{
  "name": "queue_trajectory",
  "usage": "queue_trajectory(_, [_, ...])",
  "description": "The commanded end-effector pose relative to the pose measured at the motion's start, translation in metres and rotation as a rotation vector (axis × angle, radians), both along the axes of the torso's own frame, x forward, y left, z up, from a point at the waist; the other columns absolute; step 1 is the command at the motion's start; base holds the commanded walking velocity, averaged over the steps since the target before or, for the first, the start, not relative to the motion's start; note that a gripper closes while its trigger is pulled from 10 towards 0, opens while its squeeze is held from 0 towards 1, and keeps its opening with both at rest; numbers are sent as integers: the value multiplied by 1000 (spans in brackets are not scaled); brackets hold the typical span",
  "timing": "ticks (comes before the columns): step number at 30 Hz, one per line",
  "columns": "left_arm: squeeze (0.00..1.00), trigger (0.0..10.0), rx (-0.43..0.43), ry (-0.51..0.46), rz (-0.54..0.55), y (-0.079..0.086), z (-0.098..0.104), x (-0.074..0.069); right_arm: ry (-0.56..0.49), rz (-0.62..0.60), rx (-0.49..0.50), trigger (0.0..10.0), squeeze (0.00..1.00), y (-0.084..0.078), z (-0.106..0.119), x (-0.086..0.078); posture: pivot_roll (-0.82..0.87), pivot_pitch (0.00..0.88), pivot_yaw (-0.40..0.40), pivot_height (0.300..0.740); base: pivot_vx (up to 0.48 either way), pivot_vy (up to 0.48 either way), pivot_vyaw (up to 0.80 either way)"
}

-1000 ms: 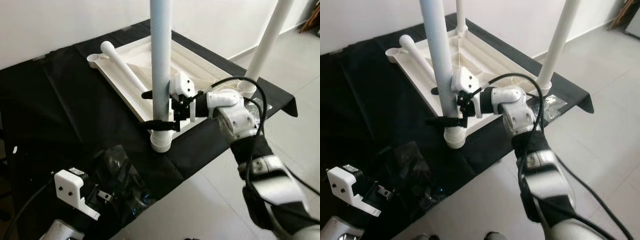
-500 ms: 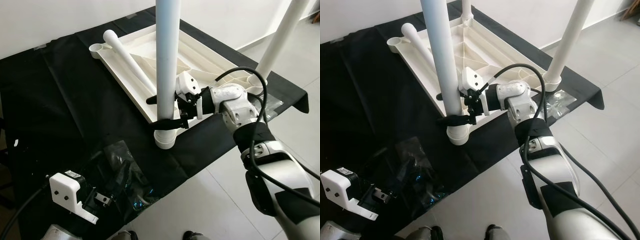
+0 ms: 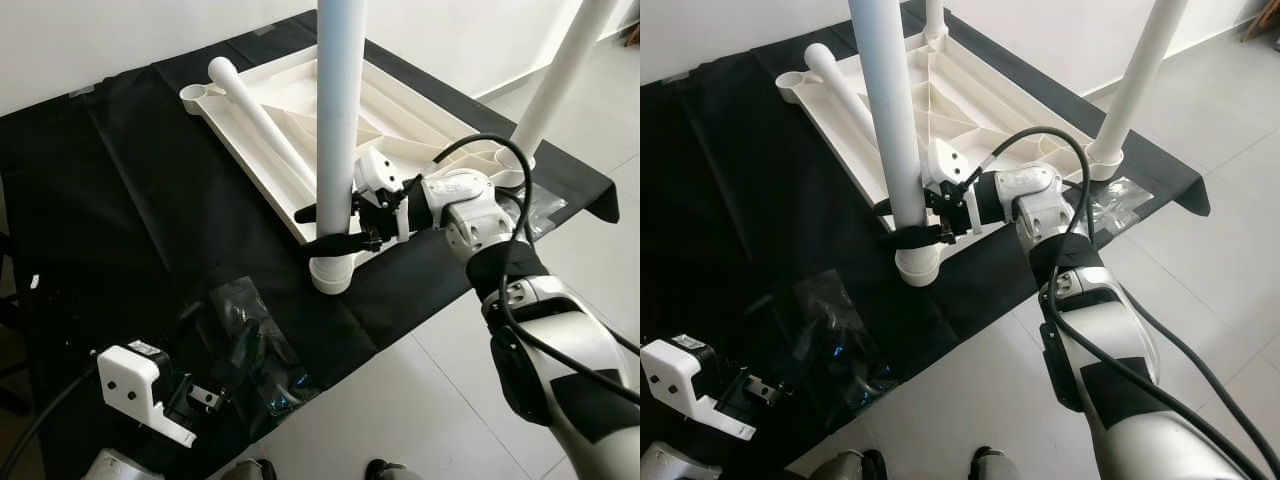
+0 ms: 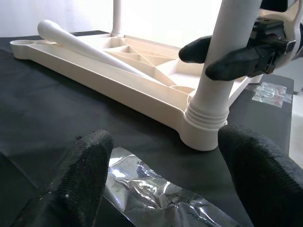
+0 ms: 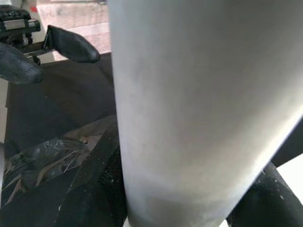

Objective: Building children table

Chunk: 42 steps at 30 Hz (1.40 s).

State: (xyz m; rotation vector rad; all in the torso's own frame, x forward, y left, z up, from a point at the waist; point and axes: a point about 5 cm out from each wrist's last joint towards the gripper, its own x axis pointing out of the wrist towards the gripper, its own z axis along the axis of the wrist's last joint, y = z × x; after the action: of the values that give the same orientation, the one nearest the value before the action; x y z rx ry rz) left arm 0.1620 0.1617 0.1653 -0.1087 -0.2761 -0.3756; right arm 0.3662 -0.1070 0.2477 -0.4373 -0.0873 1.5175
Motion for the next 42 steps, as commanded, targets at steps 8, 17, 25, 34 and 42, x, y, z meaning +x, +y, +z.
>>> queue_trajectory(8, [0, 10000, -22, -13, -29, -2, -2, 0, 172, -647, 130, 0, 0, 19, -81, -33, 104, 214, -21, 740, 0, 0, 0])
queue_trajectory(17, [0, 10000, -69, -6, -236, -4, -4, 3, 165, -921, 199, 1765, 0, 42, -81, -46, 53, 181, -8, 740, 0, 0, 0])
queue_trajectory(25, [0, 10000, -62, -3, -259, -6, -4, 4, 137, -599, 281, 10000, 1000, 44, -27, -27, 32, 193, -8, 740, 0, 0, 0])
queue_trajectory(34, [0, 10000, -73, -1, -267, -6, -3, 1, 79, -290, 246, 10000, 878, 39, 8, -17, 56, 208, -9, 740, 0, 0, 0])
queue_trajectory(42, [0, 10000, -76, 11, -273, -6, -2, -4, 96, -18, 170, 10000, 0, 41, 12, -13, 75, 230, -6, 740, 0, 0, 0])
